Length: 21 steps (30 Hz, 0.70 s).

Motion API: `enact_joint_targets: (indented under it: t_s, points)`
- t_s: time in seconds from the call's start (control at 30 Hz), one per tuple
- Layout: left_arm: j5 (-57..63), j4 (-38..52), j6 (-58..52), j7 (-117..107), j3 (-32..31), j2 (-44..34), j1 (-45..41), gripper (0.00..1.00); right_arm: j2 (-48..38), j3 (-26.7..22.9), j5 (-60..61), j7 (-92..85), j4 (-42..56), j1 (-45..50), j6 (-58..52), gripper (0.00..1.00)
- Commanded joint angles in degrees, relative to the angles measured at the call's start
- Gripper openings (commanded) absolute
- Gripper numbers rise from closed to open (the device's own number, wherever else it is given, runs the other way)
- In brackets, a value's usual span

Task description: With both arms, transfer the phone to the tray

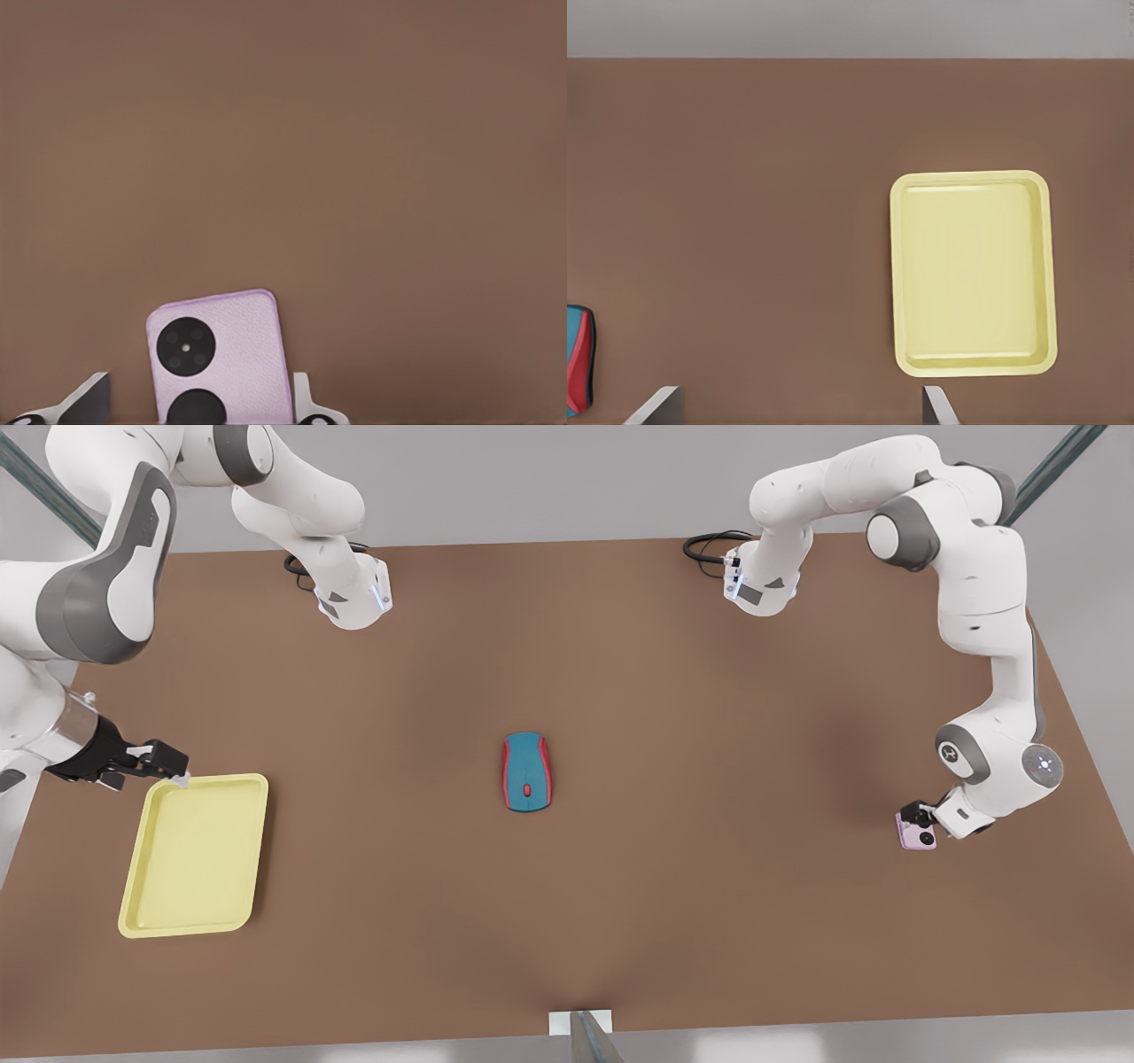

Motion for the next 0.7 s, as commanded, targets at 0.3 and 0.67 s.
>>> enact_joint_targets:
  t_s: [0.3,0.67]
  points:
    - [-1.91,0.03,0.35,4.97,-0.07,1.34,0.12,1.00,0.01,0.06,0.13,-0.08,-0.06,0.52,-0.09,1.00]
    - [-3.76,0.11,0.79,3.83,-0.07,2.40,0.12,0.84,0.01,0.06,0.13,-0.17,-0.06,0.44,-0.17,1.00]
